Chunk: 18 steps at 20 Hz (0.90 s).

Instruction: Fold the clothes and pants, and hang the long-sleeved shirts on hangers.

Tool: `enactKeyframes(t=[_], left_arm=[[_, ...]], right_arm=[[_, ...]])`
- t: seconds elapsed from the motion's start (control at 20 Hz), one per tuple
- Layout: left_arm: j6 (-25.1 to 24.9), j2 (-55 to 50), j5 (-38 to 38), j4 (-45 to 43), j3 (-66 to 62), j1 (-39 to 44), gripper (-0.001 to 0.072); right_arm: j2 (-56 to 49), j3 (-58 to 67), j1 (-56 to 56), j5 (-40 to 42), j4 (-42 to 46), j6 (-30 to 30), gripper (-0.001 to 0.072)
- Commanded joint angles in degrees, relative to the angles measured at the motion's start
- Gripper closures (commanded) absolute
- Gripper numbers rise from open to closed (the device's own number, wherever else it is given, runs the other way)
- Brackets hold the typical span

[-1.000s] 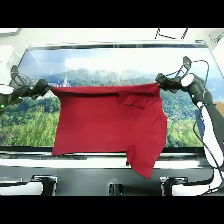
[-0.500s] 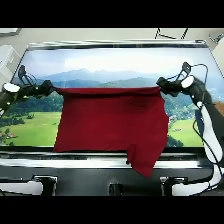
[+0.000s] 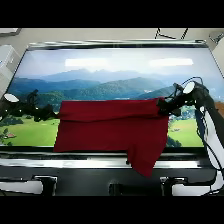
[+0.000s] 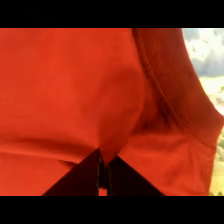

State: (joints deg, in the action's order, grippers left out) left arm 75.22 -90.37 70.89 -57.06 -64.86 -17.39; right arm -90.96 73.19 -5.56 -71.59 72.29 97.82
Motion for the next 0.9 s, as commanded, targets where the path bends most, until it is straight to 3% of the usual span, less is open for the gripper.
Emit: enactKeyframes(t=[0.0,0.2,0.25,0.35,0.5,0.55,0.6,0.65,0.75,0.85], left_arm=[[-0.22,-0.2,1.03,-0.55,1.84,-0.15,0.0684],[-0.22,-0.42,0.61,-0.55,1.84,-0.15,0.0683],[-0.22,-0.39,0.92,-0.52,1.64,-0.28,0.0642],[-0.2,-0.22,4.83,-0.55,-0.44,-1.75,0.0304],[-0.22,2.01,13.05,-0.61,-4.83,-7.39,0.0272],[-0.22,3.52,14.97,-0.9,-4.46,-9.44,0.0251],[-0.22,5.38,16.06,-2.34,-2.82,-11.39,0.0185],[-0.24,7.37,16.26,-4.2,0.2,-12.87,0.0189],[-0.52,11.56,14.58,-5.99,10.49,-15.47,0.0285],[-5.25,15.19,11.82,-4.39,22.12,-17.29,0.0284]], right_arm=[[-0.42,-1.25,0.15,0.81,0.37,0.94,0.0675],[-0.42,-1.25,0.15,3.06,0.22,3.48,0.0674],[-0.37,-0.92,0.04,3.26,-0.59,4.22,0.0649],[-0.35,3.37,-1.44,-1.2,-1.38,3.3,0.0302],[0.26,11.72,-7.93,-15.54,-1.55,0.0,0.0099],[0.9,12.46,-10.82,-20.48,-1.53,-1.14,0.0096],[1.86,11.58,-13.03,-24.04,-0.72,-2.19,0.0098],[3.41,9.27,-14.67,-25.97,0.79,-2.64,0.01],[7.67,2.05,-15.67,-24.5,3.23,-2.75,0.0103],[11.54,-5.27,-15.65,-21.57,2.27,-3.91,0.0105]])
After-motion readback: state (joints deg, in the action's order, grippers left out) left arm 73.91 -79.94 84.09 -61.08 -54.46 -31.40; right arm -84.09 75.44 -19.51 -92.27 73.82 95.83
